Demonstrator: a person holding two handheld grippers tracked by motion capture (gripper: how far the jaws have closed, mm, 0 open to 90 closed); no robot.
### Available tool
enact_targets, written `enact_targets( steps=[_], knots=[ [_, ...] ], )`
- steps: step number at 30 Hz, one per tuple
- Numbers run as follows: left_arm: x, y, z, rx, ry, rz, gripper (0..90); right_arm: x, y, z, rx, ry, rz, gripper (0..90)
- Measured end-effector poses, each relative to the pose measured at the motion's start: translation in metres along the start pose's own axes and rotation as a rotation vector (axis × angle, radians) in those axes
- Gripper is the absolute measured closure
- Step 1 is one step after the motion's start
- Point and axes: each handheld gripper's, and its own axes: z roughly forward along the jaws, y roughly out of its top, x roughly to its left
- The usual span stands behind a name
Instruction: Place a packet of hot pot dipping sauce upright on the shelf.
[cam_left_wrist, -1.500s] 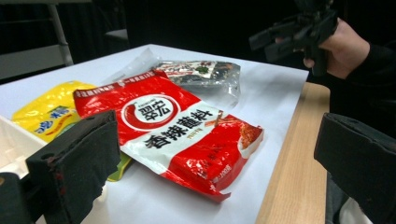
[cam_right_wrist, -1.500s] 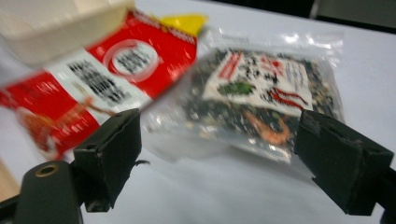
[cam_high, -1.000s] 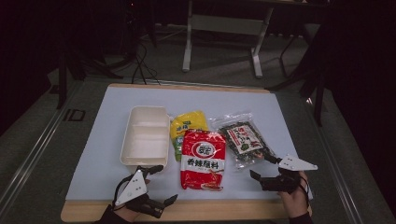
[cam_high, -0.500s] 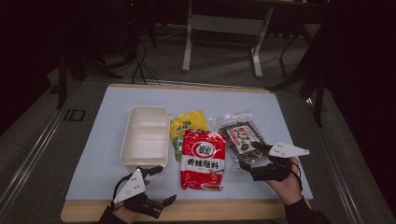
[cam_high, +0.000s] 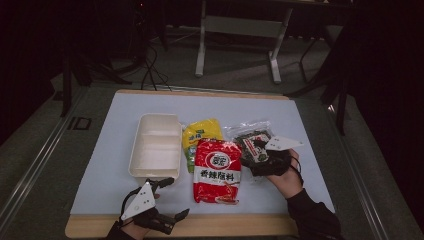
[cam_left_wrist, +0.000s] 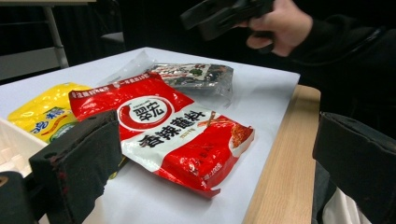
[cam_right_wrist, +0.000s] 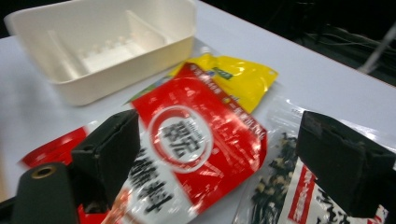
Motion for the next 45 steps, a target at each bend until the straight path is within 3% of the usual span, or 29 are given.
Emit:
enact_targets(
  steps=[6,12,16,20,23,26,28,29,31,34,38,41,44,45],
  knots=[
    [0.000,0.000,0.000,0.000,-0.003,-0.001,2.4,-0.016,0.002,0.024,0.020,-0.045,0.038,17.7],
    [0.000,0.000,0.000,0.000,-0.002,0.000,2.4,-0.031,0.000,0.036,0.038,-0.044,0.072,17.7],
    [0.000,-0.001,0.000,0.006,-0.004,0.003,2.4,-0.036,-0.003,0.047,0.070,-0.086,0.078,21.7],
    [0.000,-0.001,0.001,0.010,-0.006,0.002,2.4,-0.036,-0.006,0.053,0.082,-0.101,0.091,27.7],
    [0.000,-0.001,0.001,0.011,-0.007,0.001,2.4,-0.031,-0.010,0.061,0.105,-0.148,0.108,31.9],
    [0.000,-0.001,0.001,0.013,-0.007,0.001,2.4,-0.028,-0.011,0.065,0.137,-0.164,0.099,33.5],
    [0.000,-0.001,0.001,0.016,-0.007,0.004,2.4,-0.019,-0.012,0.075,0.187,-0.243,0.105,39.8],
    [0.000,-0.001,0.002,0.016,-0.007,0.004,2.4,-0.017,-0.013,0.077,0.199,-0.236,0.106,41.7],
    [0.000,-0.001,0.001,0.017,-0.007,0.005,2.4,-0.014,-0.013,0.082,0.211,-0.268,0.103,42.6],
    [0.000,-0.001,0.001,0.014,-0.005,0.007,2.4,-0.014,-0.012,0.085,0.215,-0.273,0.117,43.8],
    [0.000,-0.001,0.000,0.015,-0.005,0.005,2.4,-0.014,-0.011,0.087,0.234,-0.247,0.135,46.9],
    [0.000,-0.001,0.000,0.012,-0.004,0.008,2.4,-0.016,-0.012,0.088,0.248,-0.233,0.159,54.7],
    [0.000,-0.001,0.000,0.012,-0.003,0.005,2.4,-0.017,-0.011,0.088,0.259,-0.220,0.158,69.1],
    [0.000,-0.001,0.000,0.012,-0.003,0.005,2.4,-0.016,-0.011,0.088,0.266,-0.222,0.151,77.7]
  ],
)
